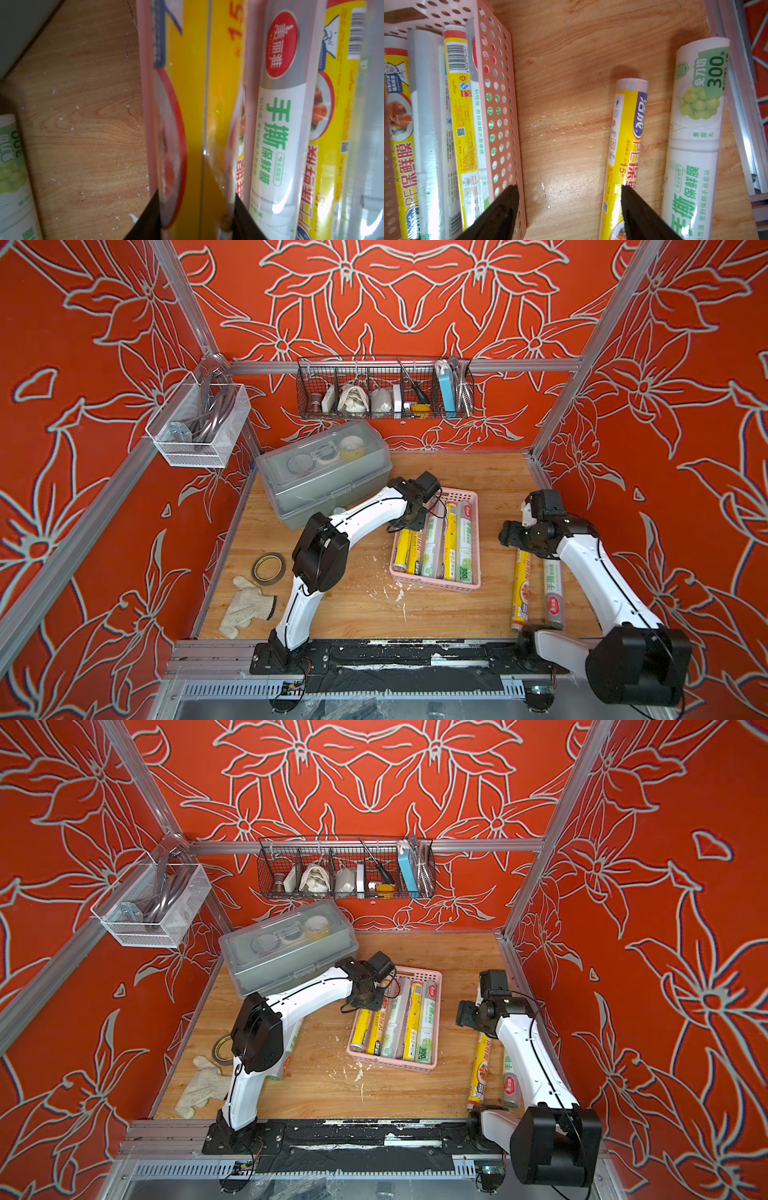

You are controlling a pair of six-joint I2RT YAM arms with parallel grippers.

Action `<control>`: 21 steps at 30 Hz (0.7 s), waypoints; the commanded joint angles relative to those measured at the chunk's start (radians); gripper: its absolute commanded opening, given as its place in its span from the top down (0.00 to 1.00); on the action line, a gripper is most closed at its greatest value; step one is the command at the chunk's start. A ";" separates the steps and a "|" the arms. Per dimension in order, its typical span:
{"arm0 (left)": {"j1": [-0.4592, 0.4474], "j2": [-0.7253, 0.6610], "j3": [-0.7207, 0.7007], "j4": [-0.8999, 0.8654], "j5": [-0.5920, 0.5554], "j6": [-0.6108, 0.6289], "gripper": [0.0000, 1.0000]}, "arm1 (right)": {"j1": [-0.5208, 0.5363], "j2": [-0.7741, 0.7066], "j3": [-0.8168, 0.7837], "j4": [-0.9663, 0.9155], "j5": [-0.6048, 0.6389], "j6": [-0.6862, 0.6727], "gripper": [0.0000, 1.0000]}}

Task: Put the plastic wrap into the basket
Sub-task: Place the plastic wrap in the basket.

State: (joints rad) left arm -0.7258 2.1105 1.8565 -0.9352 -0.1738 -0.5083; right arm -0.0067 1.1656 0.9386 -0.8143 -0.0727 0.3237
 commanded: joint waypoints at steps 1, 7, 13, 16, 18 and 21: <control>0.002 0.034 -0.006 -0.010 -0.001 -0.024 0.72 | -0.006 -0.006 -0.012 -0.001 -0.009 -0.011 0.23; -0.012 0.065 -0.005 -0.008 -0.022 -0.041 0.71 | -0.006 -0.007 -0.014 -0.002 -0.008 -0.011 0.23; -0.017 0.101 -0.002 -0.002 -0.018 -0.060 0.63 | -0.006 -0.010 -0.014 -0.001 -0.008 -0.010 0.23; -0.020 0.108 0.001 0.000 -0.018 -0.060 0.57 | -0.006 -0.012 -0.017 -0.001 -0.009 -0.009 0.22; -0.020 0.109 0.003 0.000 -0.018 -0.062 0.55 | -0.006 -0.012 -0.018 -0.001 -0.009 -0.009 0.23; -0.021 0.111 0.003 0.006 -0.015 -0.062 0.54 | -0.006 -0.013 -0.018 0.000 -0.009 -0.008 0.23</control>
State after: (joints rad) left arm -0.7418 2.1929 1.8568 -0.9207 -0.1780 -0.5632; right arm -0.0067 1.1656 0.9340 -0.8135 -0.0727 0.3237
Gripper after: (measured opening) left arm 0.459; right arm 0.773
